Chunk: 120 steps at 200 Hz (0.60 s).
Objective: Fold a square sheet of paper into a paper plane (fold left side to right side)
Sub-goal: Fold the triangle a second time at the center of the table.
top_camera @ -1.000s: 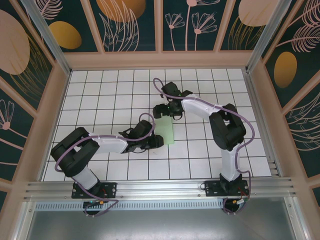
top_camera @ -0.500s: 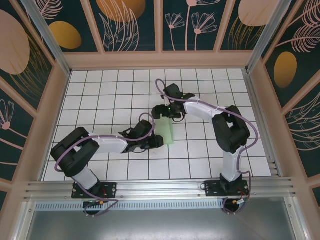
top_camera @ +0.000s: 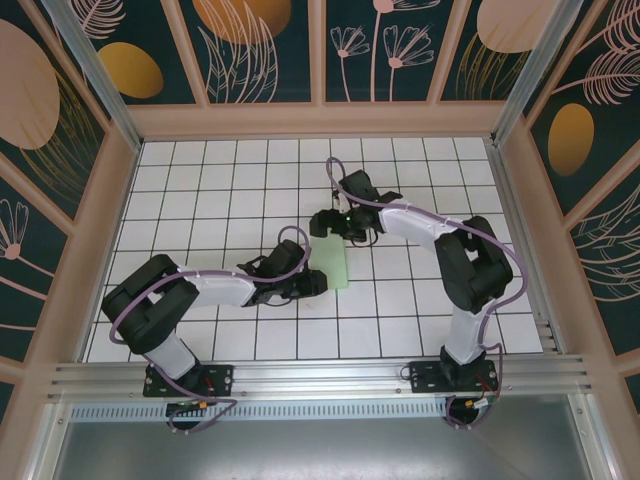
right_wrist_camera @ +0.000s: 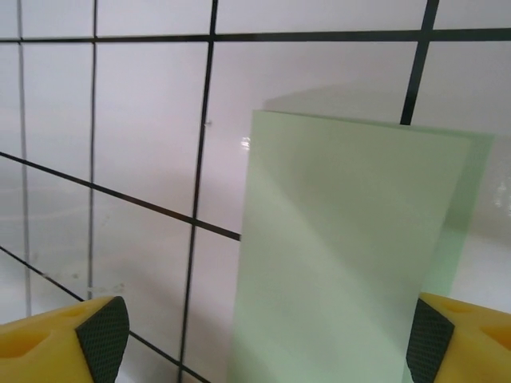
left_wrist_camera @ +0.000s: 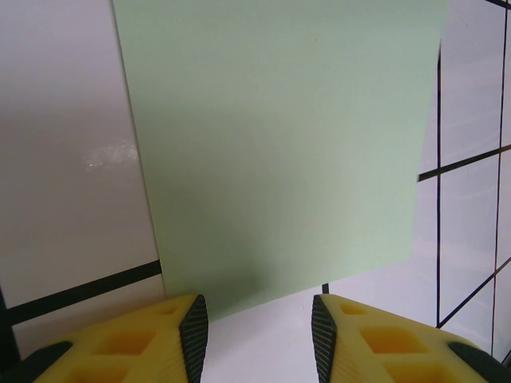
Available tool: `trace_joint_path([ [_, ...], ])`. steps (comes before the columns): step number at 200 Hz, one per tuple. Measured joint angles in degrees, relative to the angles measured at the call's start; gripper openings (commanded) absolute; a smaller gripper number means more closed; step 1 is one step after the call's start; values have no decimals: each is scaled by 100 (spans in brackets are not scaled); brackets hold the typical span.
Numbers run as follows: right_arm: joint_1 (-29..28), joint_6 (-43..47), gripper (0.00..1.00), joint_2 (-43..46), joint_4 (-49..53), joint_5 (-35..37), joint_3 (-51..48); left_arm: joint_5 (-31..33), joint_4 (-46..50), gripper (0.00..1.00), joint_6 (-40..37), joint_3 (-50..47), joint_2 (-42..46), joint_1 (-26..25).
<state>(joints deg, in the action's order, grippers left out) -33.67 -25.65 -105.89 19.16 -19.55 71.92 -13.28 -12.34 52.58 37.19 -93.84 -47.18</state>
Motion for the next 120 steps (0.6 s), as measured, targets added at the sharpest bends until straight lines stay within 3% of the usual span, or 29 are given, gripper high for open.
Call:
trace_joint_path([
  [49,103,-166,77,0,-85,-190,-111,208,66,53,-166,-46,240,-52],
  [120,111,-170,58,-2,-90,-367,-153,837,315,61,-566,-205,1480,-52],
])
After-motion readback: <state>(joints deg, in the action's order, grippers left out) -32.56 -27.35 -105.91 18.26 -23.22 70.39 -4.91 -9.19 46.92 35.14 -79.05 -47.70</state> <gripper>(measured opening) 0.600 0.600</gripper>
